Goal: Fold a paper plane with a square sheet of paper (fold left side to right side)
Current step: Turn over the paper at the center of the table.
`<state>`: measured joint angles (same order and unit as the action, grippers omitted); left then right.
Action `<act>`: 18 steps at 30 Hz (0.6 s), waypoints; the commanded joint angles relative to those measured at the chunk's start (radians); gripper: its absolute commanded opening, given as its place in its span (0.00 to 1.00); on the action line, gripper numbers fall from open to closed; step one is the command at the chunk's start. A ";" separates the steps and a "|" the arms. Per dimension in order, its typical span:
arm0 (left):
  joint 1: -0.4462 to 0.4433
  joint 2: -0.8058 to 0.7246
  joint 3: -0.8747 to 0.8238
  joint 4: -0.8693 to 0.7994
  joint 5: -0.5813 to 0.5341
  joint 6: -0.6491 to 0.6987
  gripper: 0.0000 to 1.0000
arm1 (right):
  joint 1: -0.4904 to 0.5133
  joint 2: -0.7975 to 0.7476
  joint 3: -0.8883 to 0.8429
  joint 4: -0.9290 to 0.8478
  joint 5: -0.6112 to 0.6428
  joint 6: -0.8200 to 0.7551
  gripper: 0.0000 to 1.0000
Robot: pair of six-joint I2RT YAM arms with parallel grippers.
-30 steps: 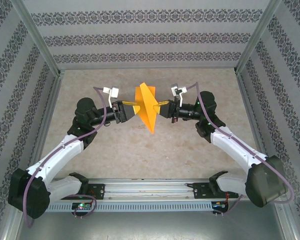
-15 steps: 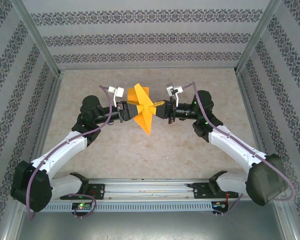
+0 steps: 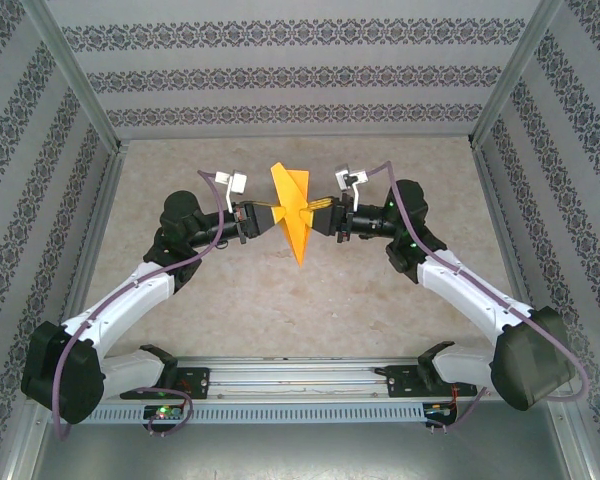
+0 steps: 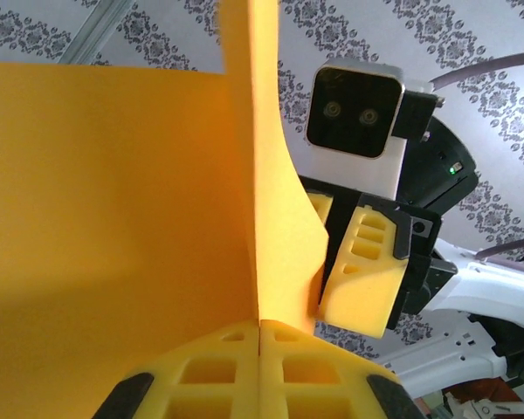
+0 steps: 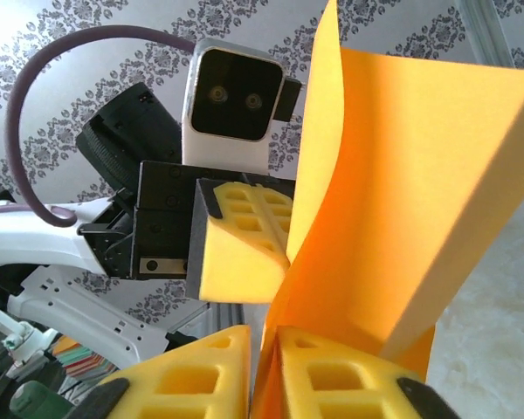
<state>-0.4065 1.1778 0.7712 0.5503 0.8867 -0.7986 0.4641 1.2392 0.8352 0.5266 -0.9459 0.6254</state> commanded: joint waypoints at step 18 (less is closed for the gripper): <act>-0.017 0.011 0.021 0.124 -0.024 0.007 0.00 | -0.041 -0.148 -0.136 -0.137 0.109 0.045 0.91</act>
<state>-0.4068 1.1824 0.7712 0.6006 0.8597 -0.7979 0.3901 1.0748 0.7166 0.3901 -0.8425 0.6518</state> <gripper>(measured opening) 0.055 0.905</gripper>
